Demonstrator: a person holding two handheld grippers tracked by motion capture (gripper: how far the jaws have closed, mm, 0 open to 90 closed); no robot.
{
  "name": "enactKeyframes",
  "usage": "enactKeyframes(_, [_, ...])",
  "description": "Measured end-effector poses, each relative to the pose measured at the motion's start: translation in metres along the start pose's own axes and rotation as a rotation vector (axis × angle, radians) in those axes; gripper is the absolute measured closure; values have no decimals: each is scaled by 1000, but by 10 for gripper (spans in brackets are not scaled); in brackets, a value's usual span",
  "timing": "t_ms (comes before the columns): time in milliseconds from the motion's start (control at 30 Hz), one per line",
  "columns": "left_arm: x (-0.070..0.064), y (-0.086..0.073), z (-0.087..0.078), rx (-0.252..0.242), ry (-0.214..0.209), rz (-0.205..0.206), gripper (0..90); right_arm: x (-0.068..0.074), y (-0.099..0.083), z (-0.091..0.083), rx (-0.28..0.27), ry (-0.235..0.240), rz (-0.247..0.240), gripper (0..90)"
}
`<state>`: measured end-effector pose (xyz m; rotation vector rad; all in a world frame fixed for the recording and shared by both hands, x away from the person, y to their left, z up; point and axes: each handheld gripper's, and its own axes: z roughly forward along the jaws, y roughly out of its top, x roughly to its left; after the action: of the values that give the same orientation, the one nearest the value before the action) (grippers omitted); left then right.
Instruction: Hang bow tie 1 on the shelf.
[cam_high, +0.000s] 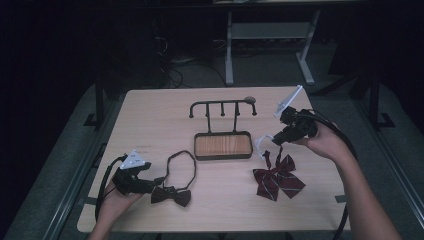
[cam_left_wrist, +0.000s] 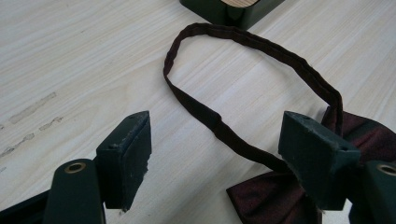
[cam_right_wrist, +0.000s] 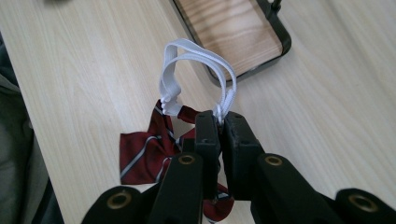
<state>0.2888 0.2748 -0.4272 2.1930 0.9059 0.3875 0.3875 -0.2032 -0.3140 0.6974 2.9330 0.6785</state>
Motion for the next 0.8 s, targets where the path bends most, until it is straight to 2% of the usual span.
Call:
enactKeyframes(367, [0,0,0,-3,0,-3,260,5,21,-21,-26,-24,-24,848])
enactKeyframes(800, [0,0,0,-2,-3,-1,260,-3,42,-33,-52,-37,-16,847])
